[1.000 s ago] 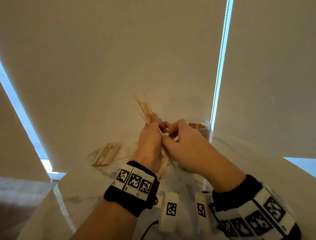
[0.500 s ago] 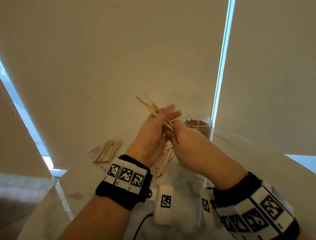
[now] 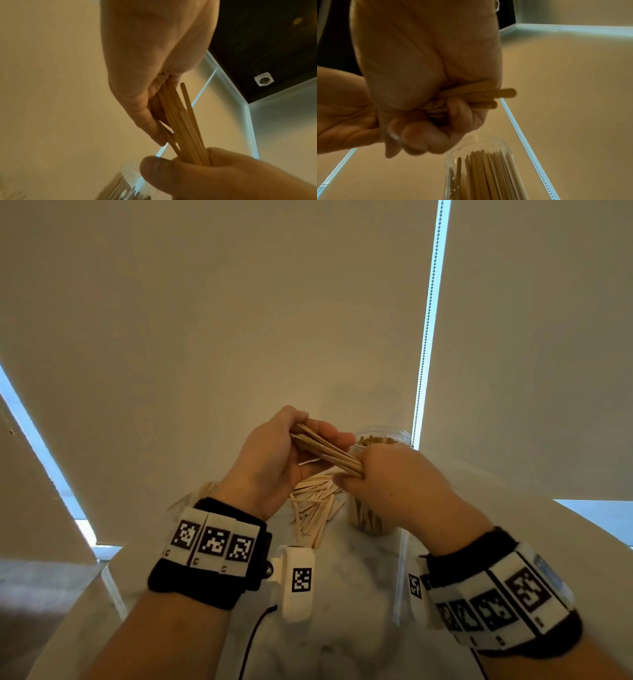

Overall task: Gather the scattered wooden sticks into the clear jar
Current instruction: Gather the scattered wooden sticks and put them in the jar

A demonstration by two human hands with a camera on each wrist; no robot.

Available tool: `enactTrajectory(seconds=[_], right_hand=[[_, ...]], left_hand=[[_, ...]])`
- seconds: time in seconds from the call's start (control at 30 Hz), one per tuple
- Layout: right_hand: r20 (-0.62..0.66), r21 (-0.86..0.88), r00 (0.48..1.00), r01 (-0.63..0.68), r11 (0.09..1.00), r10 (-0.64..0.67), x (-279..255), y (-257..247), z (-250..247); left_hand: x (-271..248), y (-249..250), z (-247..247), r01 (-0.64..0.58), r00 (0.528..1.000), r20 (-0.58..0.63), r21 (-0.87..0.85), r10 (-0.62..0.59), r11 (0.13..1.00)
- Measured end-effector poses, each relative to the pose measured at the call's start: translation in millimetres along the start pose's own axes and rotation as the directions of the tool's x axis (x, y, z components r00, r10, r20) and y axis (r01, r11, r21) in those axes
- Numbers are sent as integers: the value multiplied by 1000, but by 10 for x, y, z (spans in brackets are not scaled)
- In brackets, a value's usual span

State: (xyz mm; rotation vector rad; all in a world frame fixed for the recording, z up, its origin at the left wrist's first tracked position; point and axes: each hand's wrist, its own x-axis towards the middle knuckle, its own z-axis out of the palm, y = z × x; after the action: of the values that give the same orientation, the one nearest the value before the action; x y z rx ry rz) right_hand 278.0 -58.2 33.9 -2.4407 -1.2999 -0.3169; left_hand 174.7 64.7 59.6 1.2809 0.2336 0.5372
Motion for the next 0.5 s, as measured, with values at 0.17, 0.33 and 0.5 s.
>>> enactTrajectory(seconds=[0.17,0.33,0.5], right_hand=[[-70,-28,997,-16,999,14,15,-44,63],[-70,-35,995,-78,996,76,20,-65,68],[-104,62,993,-46,997,52,-6,-92,109]], left_hand=[[14,-132,130,-74,991,-93,233,98,970],[15,-133,117,-78,984,-106,471,144,878],[-18,-281,173,-246,910,-138,582,392,775]])
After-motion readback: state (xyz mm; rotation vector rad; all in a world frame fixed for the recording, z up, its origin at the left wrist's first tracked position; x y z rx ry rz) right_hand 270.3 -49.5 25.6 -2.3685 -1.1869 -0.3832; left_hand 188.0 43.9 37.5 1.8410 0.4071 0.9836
